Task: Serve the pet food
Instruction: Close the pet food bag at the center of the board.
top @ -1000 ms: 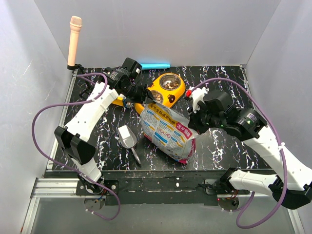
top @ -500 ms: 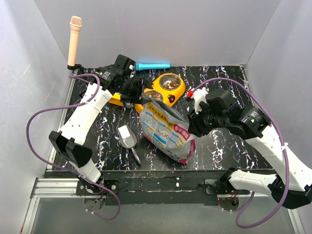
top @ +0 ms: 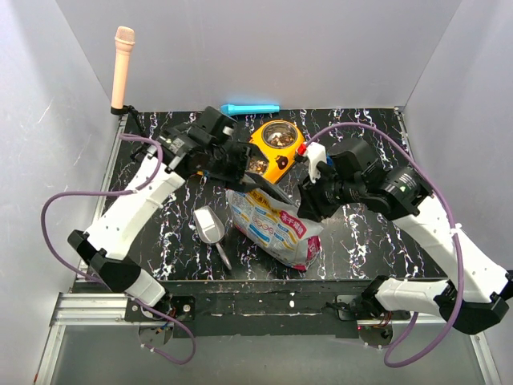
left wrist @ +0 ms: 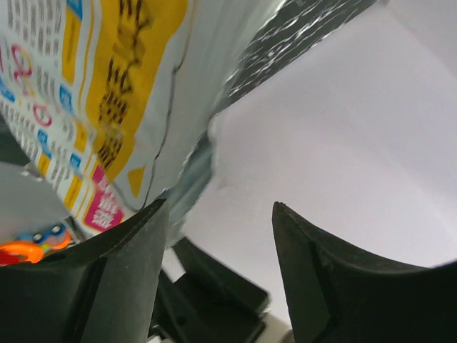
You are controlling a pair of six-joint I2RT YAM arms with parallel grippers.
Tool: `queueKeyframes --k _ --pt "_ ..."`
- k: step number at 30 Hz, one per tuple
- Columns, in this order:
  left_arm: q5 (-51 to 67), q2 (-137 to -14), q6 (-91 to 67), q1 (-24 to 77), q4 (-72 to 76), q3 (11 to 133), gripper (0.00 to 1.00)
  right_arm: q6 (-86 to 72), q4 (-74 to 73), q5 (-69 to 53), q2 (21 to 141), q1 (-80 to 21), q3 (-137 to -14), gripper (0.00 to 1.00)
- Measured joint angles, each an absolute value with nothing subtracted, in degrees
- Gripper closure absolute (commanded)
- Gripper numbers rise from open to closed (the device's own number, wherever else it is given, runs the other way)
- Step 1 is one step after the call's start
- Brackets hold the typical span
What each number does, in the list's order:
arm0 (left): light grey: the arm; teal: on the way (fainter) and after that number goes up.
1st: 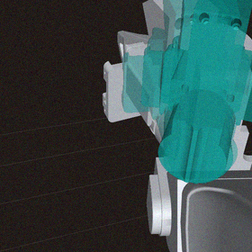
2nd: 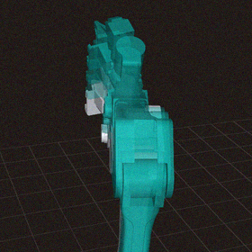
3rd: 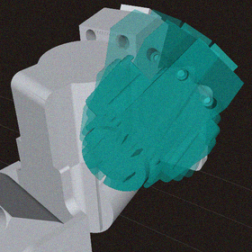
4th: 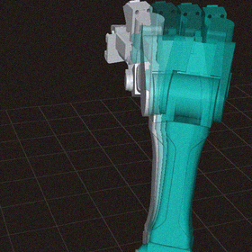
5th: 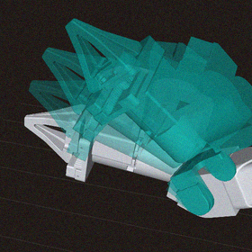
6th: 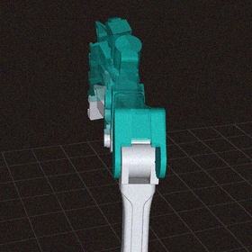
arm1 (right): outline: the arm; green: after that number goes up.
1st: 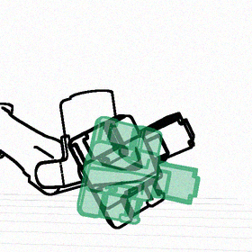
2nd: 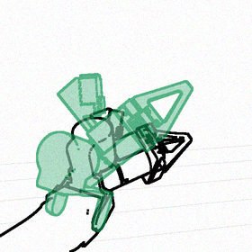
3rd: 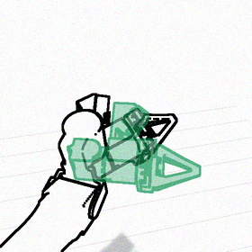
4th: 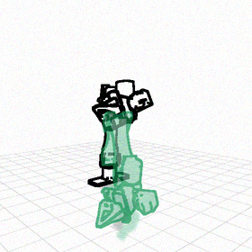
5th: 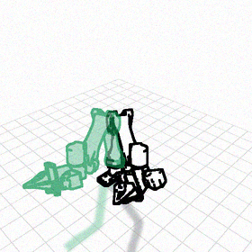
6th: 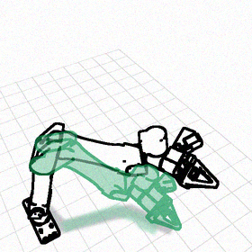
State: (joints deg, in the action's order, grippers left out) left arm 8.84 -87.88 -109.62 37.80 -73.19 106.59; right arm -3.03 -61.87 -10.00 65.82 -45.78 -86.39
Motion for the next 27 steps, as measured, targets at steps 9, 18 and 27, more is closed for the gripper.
queueKeyframes --k 9,18,27 --pt "8.91 -88.20 -112.73 45.56 -71.40 100.77 0.40 -4.71 -58.52 -7.38 68.90 -48.86 -85.71 0.99" --pt "7.38 -85.56 -113.43 46.65 -75.22 104.75 0.40 -5.26 -58.52 -5.48 68.71 -48.88 -85.71 0.99" --pt "7.75 -85.12 -113.67 50.50 -76.12 106.54 0.27 -4.95 -60.12 -3.66 68.88 -50.24 -87.35 0.99"
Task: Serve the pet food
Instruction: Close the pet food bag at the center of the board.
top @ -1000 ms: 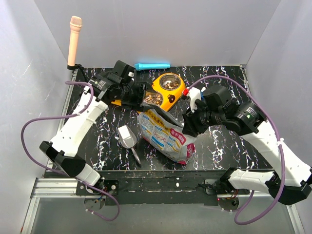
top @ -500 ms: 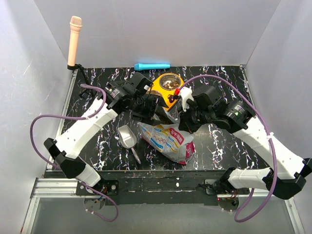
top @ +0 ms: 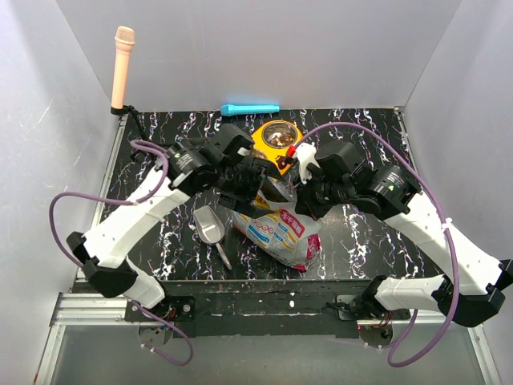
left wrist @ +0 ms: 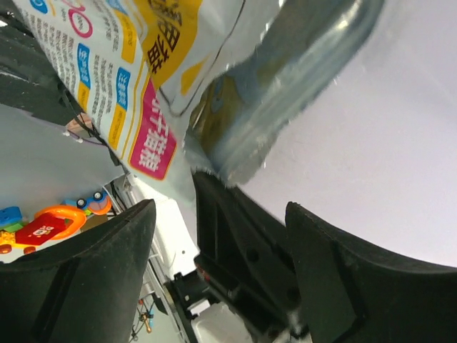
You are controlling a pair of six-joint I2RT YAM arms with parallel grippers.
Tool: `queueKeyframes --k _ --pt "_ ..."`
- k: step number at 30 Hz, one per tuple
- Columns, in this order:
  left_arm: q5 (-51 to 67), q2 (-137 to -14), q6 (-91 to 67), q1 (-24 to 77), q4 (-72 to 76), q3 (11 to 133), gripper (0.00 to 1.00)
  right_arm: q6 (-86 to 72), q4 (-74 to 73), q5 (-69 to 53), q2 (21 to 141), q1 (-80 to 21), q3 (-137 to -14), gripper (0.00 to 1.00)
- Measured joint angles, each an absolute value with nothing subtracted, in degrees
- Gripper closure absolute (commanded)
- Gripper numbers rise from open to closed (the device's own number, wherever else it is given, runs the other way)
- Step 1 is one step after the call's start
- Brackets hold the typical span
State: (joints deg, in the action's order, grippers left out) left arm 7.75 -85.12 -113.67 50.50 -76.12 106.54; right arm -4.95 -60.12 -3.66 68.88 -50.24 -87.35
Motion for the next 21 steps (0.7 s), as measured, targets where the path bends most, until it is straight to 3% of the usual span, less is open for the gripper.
queueKeyframes --k 7,9,11,15,17,21 --pt "7.77 -90.65 -113.82 52.07 -73.54 103.31 0.30 -4.73 -61.04 -2.50 69.28 -51.09 -87.99 0.99" --pt "7.16 -90.19 -113.95 52.49 -71.68 100.40 0.35 -4.73 -61.23 -2.00 69.25 -51.46 -87.99 0.99" --pt "6.59 -89.45 -114.08 52.66 -68.97 97.73 0.49 -4.73 -61.39 -1.63 69.19 -51.79 -87.99 0.97" --pt "5.10 -89.32 -114.34 52.69 -66.37 96.03 0.69 -4.21 -60.69 -0.67 67.88 -53.30 -86.65 0.66" --pt "4.67 -89.25 -114.17 52.77 -66.43 96.01 0.74 -3.64 -59.33 0.60 65.91 -54.83 -84.77 0.60" --pt "3.27 -89.14 -114.02 53.39 -67.48 96.14 0.85 -1.39 -56.27 5.13 62.33 -58.87 -81.69 0.57"
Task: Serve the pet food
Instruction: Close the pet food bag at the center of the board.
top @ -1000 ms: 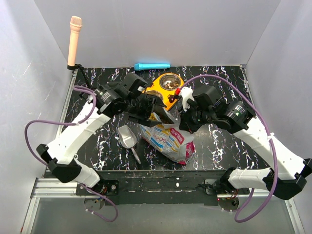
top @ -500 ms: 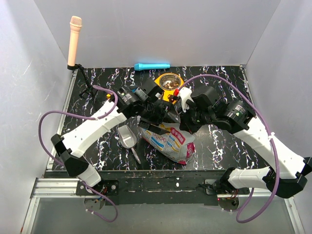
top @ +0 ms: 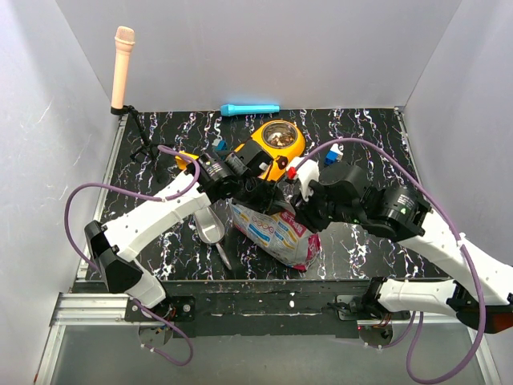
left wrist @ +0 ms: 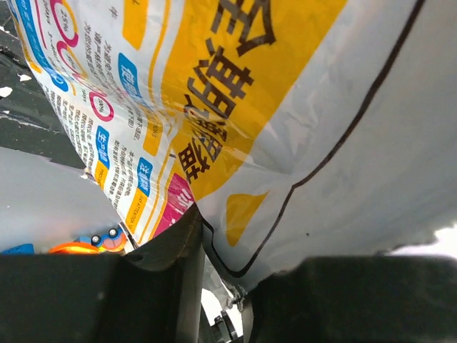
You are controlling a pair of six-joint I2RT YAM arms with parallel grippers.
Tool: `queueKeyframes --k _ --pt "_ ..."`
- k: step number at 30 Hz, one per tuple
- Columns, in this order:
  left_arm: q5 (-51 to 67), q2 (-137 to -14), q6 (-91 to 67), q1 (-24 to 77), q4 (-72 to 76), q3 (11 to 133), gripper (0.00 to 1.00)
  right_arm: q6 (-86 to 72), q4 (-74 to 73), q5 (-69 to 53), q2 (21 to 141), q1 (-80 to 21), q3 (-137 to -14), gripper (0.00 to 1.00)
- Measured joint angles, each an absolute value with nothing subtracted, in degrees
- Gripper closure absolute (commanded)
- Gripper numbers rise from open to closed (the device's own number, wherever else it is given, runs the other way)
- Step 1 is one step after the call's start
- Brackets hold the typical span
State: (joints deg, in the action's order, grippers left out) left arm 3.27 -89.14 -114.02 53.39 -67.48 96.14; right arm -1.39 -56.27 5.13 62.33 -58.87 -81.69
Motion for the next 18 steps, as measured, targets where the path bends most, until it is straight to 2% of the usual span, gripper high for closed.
queueKeyframes --k 3,11,16,17,18 --pt "2.98 -89.14 -113.95 53.45 -67.90 96.18 0.99 0.78 -52.93 9.50 61.89 -60.71 -80.16 0.57" --pt "1.34 -89.06 -113.84 53.54 -68.53 96.16 1.00 7.95 -44.49 16.36 64.03 -61.93 -76.20 0.58" --pt "1.48 -90.80 -113.86 53.49 -73.58 99.92 1.00 13.23 -38.83 14.46 62.37 -62.57 -70.87 0.57" --pt "1.58 -92.20 -113.80 53.45 -75.57 102.21 1.00 14.28 -37.82 14.04 61.73 -62.72 -70.15 0.63" --pt "1.63 -93.25 -113.73 53.36 -76.73 103.77 1.00 15.38 -36.82 13.78 61.21 -62.74 -69.47 0.88"
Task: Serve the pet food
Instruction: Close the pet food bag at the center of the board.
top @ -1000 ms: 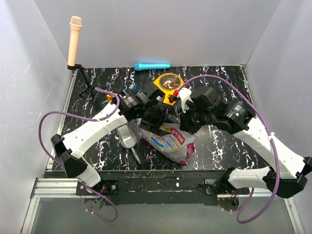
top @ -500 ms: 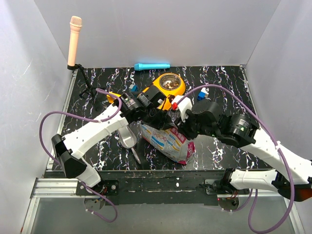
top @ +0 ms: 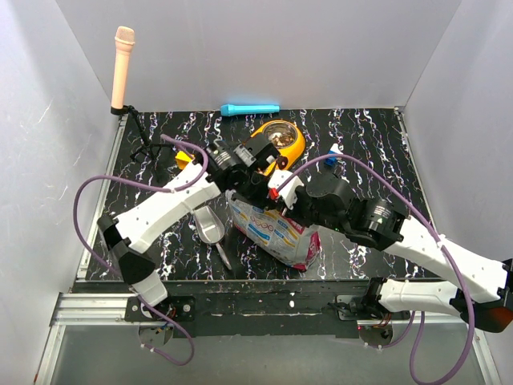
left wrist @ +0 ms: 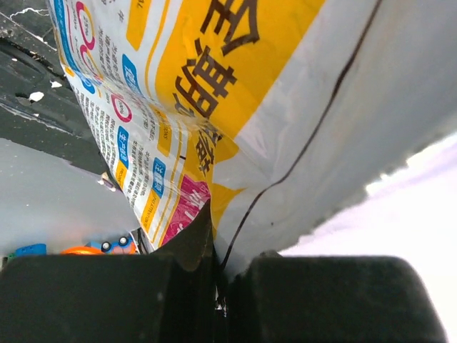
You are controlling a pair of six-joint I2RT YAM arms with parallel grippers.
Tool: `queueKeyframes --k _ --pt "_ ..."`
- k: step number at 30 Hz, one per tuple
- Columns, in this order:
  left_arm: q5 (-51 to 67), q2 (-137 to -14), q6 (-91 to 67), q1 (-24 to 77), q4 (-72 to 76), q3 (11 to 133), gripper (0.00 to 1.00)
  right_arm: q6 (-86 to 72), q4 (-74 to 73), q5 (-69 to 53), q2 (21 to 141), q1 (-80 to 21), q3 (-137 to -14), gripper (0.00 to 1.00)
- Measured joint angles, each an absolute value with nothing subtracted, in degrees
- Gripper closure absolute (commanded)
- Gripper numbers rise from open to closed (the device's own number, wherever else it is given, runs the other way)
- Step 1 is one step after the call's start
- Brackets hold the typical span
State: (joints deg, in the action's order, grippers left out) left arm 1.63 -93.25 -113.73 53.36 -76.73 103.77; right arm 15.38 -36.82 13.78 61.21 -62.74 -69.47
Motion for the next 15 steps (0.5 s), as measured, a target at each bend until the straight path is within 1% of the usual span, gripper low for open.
queueKeyframes --k 1,5,9,11,15 --pt "1.83 -94.96 -113.69 53.21 -78.32 106.43 1.00 16.64 -35.64 13.74 60.69 -62.70 -68.73 0.98" --pt "2.15 -100.01 -113.08 51.75 -81.73 113.97 1.00 19.33 -33.04 16.25 60.07 -62.70 -67.11 0.99" --pt "3.18 -100.79 -110.34 50.15 -82.43 115.35 1.00 17.87 -31.29 17.17 59.81 -62.59 -66.22 0.99" --pt "4.16 -98.96 -108.40 49.63 -80.68 112.57 1.00 14.94 -31.42 15.77 59.81 -62.37 -66.22 0.99" --pt "6.50 -88.20 -105.27 48.29 -69.97 97.49 1.00 5.76 -31.53 8.23 59.59 -60.58 -66.22 0.99"
